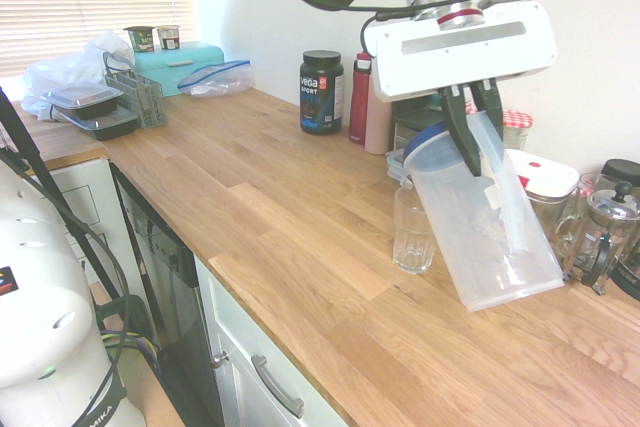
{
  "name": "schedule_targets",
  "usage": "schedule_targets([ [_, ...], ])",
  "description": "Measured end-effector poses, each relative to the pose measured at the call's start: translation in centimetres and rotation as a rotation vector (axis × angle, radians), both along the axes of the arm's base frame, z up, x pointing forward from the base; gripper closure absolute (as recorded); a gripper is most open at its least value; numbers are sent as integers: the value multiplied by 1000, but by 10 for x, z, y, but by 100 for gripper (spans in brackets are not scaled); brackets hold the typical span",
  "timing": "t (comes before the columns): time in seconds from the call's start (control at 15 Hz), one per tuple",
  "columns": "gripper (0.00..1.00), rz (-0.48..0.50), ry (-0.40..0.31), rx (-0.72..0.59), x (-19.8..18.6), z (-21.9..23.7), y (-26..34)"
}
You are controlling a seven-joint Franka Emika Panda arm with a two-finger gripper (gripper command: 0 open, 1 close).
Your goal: Pour me some water
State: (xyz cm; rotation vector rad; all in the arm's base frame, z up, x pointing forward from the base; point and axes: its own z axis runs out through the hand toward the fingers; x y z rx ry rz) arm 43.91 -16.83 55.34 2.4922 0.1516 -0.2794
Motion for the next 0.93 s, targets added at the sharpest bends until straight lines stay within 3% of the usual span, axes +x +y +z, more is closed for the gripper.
schedule_targets([
  [0.6, 100, 23, 72, -162, -12, -36, 17],
  [0.93, 100, -2, 38, -167, -28, -14, 11],
])
